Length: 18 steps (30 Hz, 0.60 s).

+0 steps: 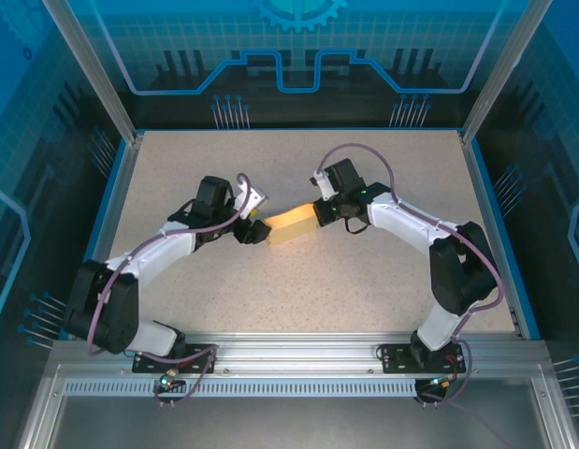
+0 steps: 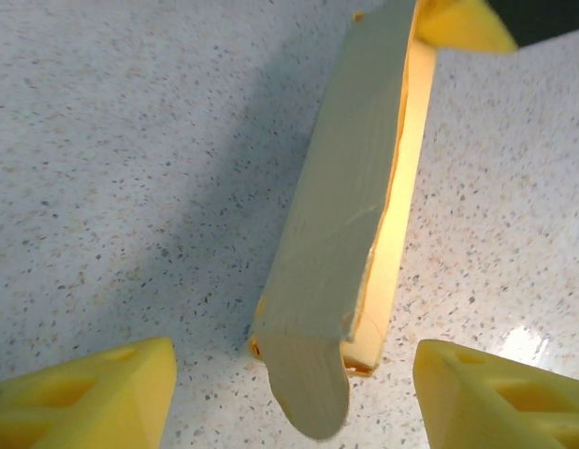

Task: Fold the paper box

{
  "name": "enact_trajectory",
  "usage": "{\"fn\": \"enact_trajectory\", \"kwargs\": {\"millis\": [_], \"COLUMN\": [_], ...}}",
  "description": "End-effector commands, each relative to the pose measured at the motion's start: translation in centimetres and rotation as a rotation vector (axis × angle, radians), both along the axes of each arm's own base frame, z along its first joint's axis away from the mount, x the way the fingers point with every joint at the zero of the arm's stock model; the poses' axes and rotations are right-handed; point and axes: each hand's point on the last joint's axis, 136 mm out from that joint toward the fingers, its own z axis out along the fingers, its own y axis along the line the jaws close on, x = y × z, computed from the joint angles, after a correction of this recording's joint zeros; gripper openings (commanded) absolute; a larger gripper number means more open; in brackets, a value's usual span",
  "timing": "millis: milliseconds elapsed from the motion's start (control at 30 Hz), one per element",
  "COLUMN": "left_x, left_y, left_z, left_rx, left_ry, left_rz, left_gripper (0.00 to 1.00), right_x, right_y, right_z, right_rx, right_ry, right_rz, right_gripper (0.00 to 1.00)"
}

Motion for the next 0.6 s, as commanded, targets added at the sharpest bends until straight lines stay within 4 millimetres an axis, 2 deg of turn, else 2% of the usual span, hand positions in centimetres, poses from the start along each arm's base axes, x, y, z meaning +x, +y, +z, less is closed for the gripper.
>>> {"fn": "enact_trajectory", "kwargs": {"millis": [0,167,400,567], "left_x": [-0.3,-1.3,-1.8,-1.4], "left_y": [0.8,1.3,-0.3,-0.8], "left_z": [1.7,1.6,0.7,-0.1], "left_rx": [-0.103,-0.105,-0.070,-0.036], "left_ry": [0.039,0.053,0.105,0.125], "left_rz": [0.163,0.196,0.141,0.139], "left_gripper": [0.67,0.65,0.60,0.47], "right_x": [-1.0,-0.9,-1.0,-1.1], "right_y": [0.0,0.2,0.2,0.0], "right_z": [-0.4,-0.5,-0.6,-0.7], "right_rx": [-0.022,-0.016,-0.017,-0.022], "right_ry": [0.049,0.050,0.049,0.049], "right_rz": [-0.011,-0.009,-0.007,-0.007], "right_gripper": [0.03,0.03,0.03,0.03]}}
